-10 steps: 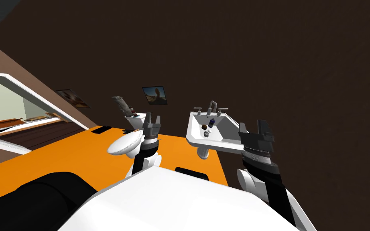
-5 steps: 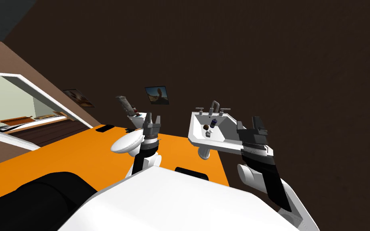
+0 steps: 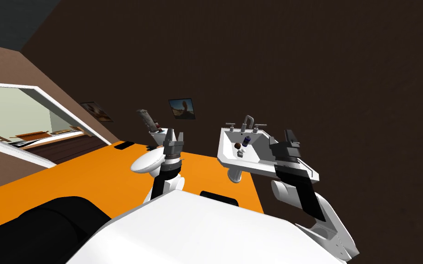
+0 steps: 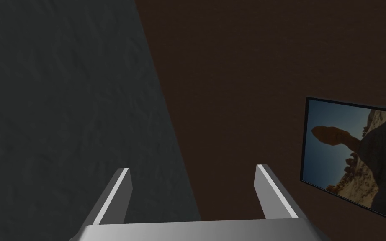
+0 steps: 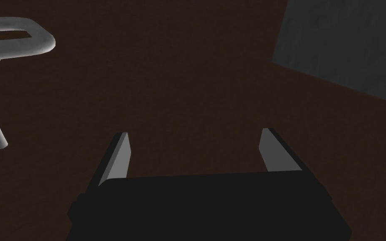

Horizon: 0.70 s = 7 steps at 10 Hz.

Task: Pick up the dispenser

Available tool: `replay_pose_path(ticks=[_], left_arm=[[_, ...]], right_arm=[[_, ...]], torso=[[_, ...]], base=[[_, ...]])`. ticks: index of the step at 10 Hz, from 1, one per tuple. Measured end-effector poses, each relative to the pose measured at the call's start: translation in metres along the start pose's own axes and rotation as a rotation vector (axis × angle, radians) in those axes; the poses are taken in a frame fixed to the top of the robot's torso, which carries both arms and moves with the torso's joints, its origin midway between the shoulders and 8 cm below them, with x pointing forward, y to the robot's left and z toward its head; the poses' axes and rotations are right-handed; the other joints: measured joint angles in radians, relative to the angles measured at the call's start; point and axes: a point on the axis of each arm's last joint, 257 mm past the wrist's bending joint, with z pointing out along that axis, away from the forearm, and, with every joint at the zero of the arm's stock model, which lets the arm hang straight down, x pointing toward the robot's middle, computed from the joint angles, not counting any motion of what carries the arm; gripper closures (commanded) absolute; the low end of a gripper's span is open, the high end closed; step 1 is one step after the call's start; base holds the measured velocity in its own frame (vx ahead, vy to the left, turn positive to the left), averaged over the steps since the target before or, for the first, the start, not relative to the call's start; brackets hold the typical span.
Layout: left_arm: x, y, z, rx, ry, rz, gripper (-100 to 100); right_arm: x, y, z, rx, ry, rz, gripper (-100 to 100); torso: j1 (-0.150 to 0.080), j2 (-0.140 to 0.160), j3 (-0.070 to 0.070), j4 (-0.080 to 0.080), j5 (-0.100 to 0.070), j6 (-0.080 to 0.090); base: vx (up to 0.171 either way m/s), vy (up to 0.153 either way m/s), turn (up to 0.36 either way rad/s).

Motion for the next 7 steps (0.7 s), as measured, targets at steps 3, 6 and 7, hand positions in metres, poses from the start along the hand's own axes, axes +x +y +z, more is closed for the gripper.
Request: replay_pose_path(ticks=[3,6,7], left_arm=[[0.000,0.000,0.000,0.000,0.000,0.000,0],[0.000,0.000,0.000,0.000,0.000,0.000,0],[0.000,0.000,0.000,0.000,0.000,0.000,0]], right_arm=[[-0.010,-0.014,0.013,0.049,-0.021,0.023,-100],[-0.022,-0.026,0.023,0.094,-0.044,0.041,-100],[-0.028,-0.032,0.029,0.108,-0.055,0.052,-100]], torso=[[0.000,0.000,0.000,0.000,0.000,0.000],[-0.001,0.000,0.000,0.000,0.000,0.000],[0.000,0.000,0.000,0.000,0.000,0.000]], base=[[0.005,0.021,0.021],[0.004,0.025,0.039],[0.010,0.027,0.020]])
